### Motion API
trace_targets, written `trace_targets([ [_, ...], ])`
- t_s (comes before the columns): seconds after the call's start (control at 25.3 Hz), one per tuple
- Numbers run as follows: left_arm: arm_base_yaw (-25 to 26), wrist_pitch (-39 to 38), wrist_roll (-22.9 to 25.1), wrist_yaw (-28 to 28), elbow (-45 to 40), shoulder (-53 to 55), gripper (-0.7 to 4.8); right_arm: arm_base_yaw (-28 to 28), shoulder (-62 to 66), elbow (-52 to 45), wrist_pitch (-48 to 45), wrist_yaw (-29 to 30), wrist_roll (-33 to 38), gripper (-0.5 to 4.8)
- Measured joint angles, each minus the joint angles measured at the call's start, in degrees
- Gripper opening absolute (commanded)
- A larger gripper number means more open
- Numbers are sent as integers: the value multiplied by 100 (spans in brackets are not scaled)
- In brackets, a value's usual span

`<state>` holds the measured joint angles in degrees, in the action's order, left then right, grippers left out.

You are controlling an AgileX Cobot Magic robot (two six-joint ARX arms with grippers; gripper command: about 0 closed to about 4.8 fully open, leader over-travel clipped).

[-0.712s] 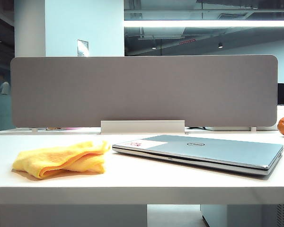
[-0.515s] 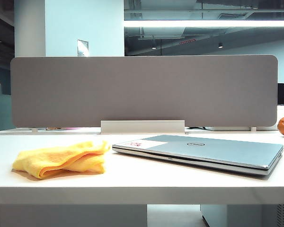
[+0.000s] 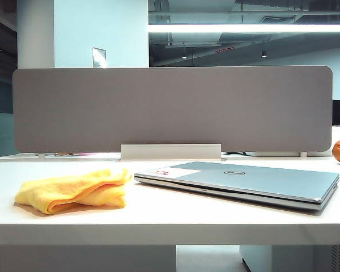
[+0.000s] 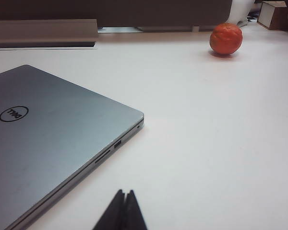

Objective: Pick up the yellow rag and put it over the laptop.

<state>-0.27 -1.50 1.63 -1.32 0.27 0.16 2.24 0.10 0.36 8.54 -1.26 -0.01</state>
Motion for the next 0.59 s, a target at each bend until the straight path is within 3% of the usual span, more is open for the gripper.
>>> trace_targets([
  [0.24, 0, 0, 0, 0, 0, 0, -6, 0, 0, 0, 0, 245, 638, -1],
  [0.59, 0, -2, 0, 0, 0, 0, -6, -2, 0, 0, -2, 2216, 1078, -1],
])
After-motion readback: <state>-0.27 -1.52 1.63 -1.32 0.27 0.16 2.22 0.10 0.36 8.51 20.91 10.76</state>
